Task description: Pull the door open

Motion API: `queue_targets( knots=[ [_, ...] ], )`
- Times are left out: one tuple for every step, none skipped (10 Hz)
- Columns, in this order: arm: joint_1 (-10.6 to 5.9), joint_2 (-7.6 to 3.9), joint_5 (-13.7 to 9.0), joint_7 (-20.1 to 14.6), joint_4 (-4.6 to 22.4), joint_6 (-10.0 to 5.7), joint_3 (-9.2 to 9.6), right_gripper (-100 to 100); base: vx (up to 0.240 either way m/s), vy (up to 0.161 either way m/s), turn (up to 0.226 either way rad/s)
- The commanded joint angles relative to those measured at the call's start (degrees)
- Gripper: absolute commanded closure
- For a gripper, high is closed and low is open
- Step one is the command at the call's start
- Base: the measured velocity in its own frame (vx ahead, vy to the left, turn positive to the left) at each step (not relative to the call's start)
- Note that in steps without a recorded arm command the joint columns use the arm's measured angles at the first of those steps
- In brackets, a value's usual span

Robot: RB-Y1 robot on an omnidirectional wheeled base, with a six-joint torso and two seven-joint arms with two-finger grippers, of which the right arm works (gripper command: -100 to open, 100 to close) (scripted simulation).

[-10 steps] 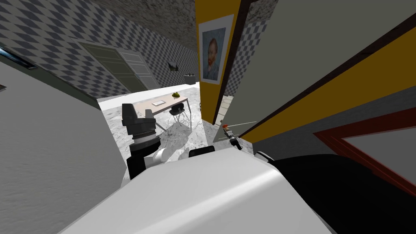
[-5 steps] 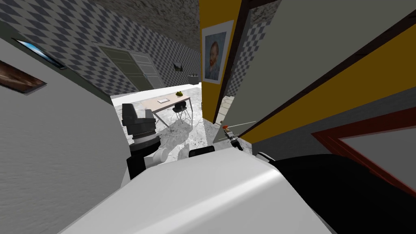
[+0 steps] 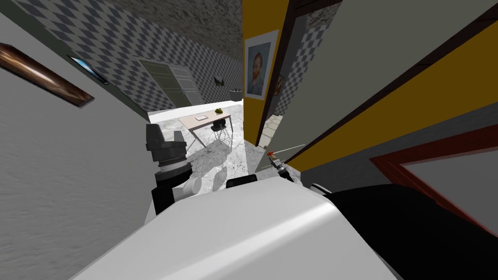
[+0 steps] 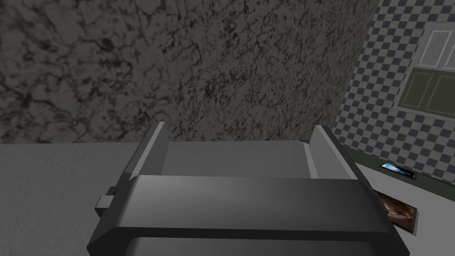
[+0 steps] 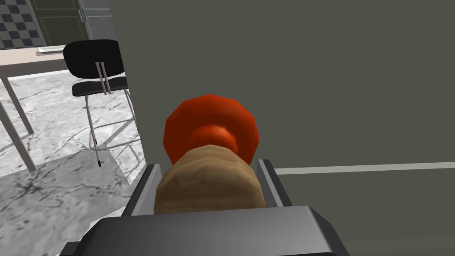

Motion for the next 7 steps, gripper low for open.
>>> queue_targets(
  knots=[
    [0.05,-0.39,0.2,-0.9,1.0,-1.62,0.46,100,-0.18,-0.071,0.104],
    [0.27,-0.3,0.2,-0.3,0.1,-0.6,0.31,100,-0.081,-0.035,0.026],
    [0.44,-0.39,0.3,-0.7,0.7,-1.39,0.67,100,-0.115,-0.033,0.142],
    [0.45,-0.42,0.4,-0.8,0.9,-1.59,0.73,100,-0.17,-0.043,0.15],
    [0.48,-0.5,0.4,-1.0,1.2,-2.06,0.86,100,-0.18,-0.061,0.132],
    [0.51,-0.59,0.5,-1.2,1.5,-2.59,1.01,100,-0.207,-0.092,0.159],
    [0.54,-0.69,0.6,-1.4,1.9,-3.15,1.17,100,-0.198,-0.1,0.186]
  ],
)
